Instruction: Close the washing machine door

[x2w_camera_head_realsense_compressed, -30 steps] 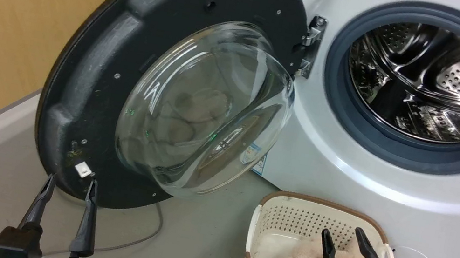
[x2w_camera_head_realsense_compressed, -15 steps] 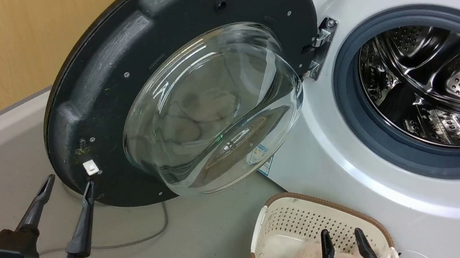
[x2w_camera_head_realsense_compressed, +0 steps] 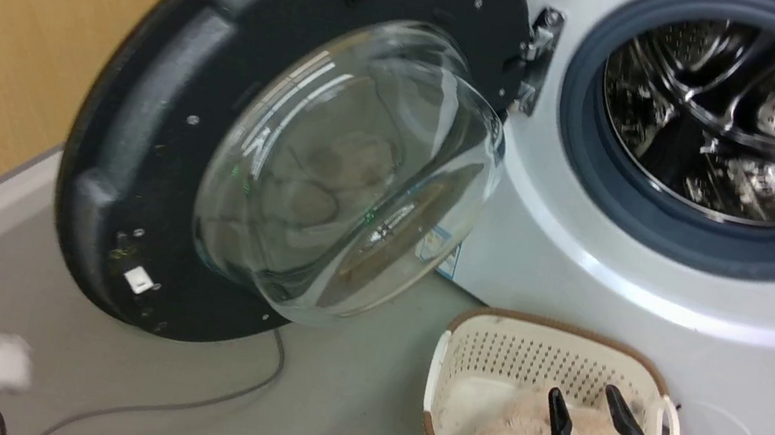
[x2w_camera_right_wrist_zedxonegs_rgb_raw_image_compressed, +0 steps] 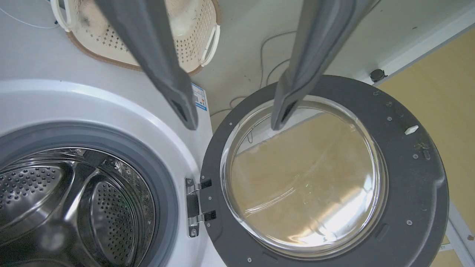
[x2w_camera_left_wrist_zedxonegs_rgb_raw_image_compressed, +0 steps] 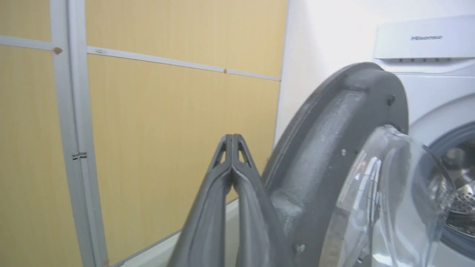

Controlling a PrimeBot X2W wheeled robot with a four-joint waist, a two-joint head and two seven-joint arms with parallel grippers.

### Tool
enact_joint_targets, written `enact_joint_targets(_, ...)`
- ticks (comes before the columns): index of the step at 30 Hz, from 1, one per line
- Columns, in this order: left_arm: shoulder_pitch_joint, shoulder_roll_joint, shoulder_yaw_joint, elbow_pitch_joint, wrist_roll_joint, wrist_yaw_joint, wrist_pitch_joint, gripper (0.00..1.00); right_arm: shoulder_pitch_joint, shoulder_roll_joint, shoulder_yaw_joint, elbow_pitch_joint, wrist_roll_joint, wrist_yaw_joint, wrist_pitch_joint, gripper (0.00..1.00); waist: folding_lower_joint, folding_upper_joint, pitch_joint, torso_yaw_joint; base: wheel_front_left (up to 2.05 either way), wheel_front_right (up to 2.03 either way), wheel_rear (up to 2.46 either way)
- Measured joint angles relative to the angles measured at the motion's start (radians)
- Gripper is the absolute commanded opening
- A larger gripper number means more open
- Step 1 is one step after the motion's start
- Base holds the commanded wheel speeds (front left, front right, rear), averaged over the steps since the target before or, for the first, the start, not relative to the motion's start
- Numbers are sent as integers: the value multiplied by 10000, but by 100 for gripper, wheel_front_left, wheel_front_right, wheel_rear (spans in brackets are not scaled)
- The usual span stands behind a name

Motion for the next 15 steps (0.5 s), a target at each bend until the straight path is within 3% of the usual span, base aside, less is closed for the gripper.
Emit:
enact_joint_targets(6,-1872,617,1319,1981,-3108,-219,928,0,-113,-161,115,13,-12,0,0,100,0,0,397,-290,0,0,0)
enact_joint_targets(12,-3548,1164,2236,4103,-6002,-242,3244,0,-253,-221,240,36,-12,0,0,100,0,0,664,-608,0,0,0)
enact_joint_targets(15,-4139,1172,2681,5095,-7417,31,4661,0,-306,-244,282,69,-12,0,0,100,0,0,733,-741,0,0,0)
